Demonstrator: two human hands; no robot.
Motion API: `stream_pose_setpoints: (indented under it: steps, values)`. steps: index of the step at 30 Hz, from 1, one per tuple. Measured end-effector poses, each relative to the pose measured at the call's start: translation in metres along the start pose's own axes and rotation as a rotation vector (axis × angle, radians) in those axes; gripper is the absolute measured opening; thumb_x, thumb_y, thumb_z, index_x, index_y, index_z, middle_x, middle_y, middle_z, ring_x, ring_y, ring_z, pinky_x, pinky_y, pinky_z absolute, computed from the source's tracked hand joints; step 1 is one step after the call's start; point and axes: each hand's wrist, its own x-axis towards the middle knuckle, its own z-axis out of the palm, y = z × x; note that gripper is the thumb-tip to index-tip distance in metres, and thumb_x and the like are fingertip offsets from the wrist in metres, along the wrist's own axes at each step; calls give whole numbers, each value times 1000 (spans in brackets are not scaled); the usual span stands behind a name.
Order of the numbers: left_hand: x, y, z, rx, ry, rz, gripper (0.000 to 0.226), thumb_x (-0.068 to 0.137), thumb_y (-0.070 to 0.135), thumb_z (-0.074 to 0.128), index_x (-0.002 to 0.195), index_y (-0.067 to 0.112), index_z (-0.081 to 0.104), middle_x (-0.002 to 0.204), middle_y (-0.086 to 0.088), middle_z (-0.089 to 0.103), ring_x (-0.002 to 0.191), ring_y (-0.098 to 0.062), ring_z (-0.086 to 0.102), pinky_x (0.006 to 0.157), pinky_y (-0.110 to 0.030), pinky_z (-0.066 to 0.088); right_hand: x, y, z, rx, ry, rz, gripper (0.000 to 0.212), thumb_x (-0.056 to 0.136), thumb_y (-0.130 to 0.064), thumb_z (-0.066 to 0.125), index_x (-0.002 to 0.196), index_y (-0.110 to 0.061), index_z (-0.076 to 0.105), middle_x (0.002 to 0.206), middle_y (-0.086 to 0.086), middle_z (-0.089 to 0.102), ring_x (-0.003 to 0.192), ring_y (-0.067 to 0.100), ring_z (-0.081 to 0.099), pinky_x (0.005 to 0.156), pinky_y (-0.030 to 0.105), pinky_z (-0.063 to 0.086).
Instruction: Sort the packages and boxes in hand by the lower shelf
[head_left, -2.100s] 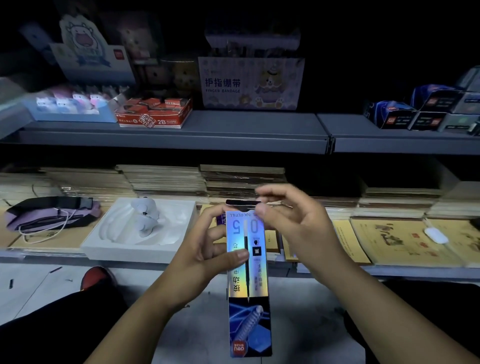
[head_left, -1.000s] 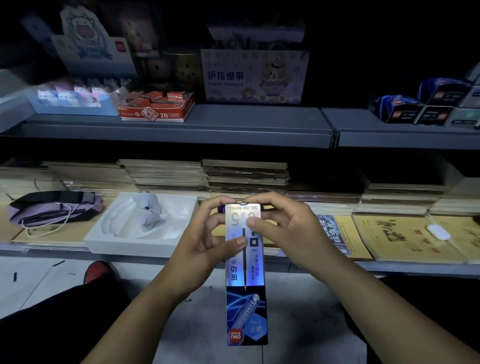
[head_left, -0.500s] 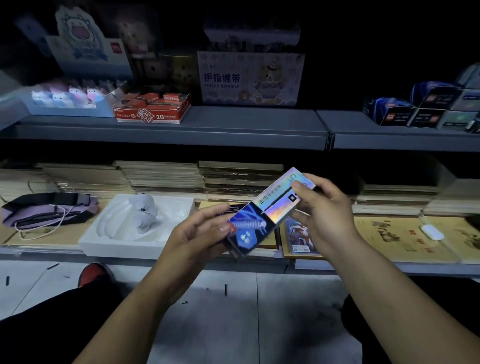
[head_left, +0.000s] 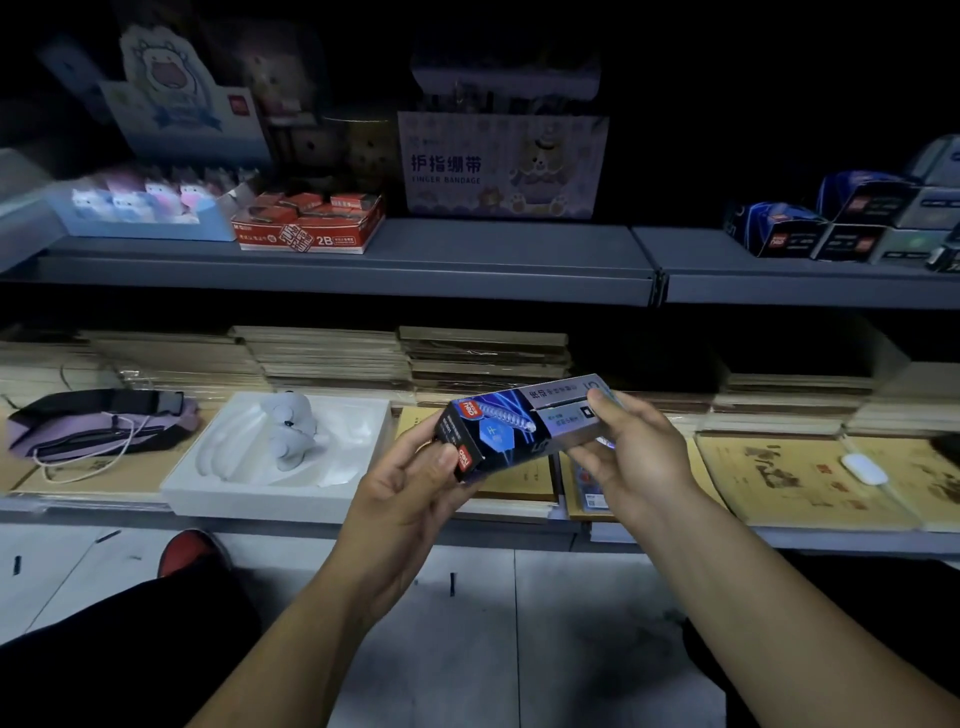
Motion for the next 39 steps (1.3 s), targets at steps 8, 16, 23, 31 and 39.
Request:
stream_pose_setpoints:
  steps: [8,16,23,31,39]
  values:
    - [0,2,3,-102,-40,-47,52,94,5,54,145,17,50,135,-16,65,127,-32,62,100,-31,54,-3,4,6,36,69,-7,30,94,-8,72,121,-11,60,104,19,73,91,33,76,67,41,66]
    - [2,-2,0,-117,36,-28,55,95,8,54,148,17,46,135,-13,66,125,-32,63,95,-28,56,-1,13,10,-29,131,-89,38,91,-13,76,126,-13,60,111,16,70,96,29,74,76,45,65]
    - [3,-3,1,-103,75,-16,49,101,23,50,150,27,44,136,-7,65,120,-37,66,93,-32,58,-5,16,11,-24,81,-64,34,91,-9,75,123,-10,62,94,11,71,78,25,77,73,42,66]
    - [4,5,1,-201,141,-20,39,107,36,41,138,15,52,135,-13,65,120,-41,64,90,-54,58,-3,24,12,-96,81,-82,10,94,-10,72,104,-10,73,103,11,70,88,24,74,75,36,65]
    - [4,4,-5,-220,210,-25,35,107,27,42,136,10,52,130,-16,67,117,-36,67,77,-34,62,-1,21,11,-91,52,-111,13,95,-8,70,108,-6,71,100,13,74,82,21,77,73,35,66]
